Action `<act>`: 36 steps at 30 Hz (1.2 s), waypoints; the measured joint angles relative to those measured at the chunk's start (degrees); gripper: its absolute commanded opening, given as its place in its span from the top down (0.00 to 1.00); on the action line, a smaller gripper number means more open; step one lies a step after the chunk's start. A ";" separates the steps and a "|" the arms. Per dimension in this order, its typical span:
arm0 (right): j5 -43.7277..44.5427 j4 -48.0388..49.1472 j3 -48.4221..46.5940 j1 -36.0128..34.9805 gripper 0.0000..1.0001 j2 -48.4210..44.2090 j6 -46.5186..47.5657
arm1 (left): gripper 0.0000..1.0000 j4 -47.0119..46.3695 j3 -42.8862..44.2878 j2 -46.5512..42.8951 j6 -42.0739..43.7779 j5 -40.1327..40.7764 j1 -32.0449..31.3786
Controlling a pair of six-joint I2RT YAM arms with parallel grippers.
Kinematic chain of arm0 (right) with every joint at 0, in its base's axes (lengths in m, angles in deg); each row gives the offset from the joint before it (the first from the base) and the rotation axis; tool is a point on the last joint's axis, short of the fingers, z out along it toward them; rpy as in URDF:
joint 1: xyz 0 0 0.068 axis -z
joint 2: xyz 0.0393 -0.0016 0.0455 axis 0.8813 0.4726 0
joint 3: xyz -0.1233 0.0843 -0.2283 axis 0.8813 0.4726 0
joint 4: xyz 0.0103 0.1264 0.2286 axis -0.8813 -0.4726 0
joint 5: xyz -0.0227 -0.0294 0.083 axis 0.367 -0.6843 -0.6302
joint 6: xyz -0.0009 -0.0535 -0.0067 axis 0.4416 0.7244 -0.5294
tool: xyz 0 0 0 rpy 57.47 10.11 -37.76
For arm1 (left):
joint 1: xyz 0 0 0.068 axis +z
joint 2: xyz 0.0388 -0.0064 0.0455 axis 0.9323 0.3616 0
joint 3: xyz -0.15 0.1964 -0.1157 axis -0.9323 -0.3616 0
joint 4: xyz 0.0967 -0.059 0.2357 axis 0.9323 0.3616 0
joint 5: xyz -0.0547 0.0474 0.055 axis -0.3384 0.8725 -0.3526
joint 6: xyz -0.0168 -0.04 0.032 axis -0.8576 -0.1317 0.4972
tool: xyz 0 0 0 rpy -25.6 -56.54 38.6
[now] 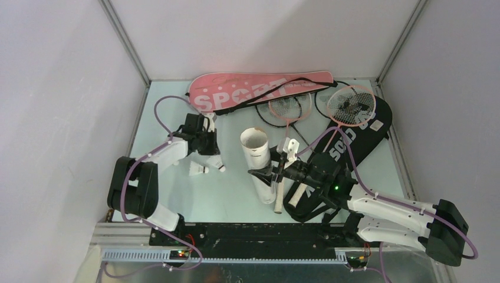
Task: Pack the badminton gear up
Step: Pick up the shuttlecock at the center of the board, then place the shuttlecock at the shuttle tube.
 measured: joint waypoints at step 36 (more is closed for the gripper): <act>3.15 13.75 0.00 1.68 0.42 11.54 2.80 | 1.00 14.93 36.46 -26.08 16.04 13.31 -39.98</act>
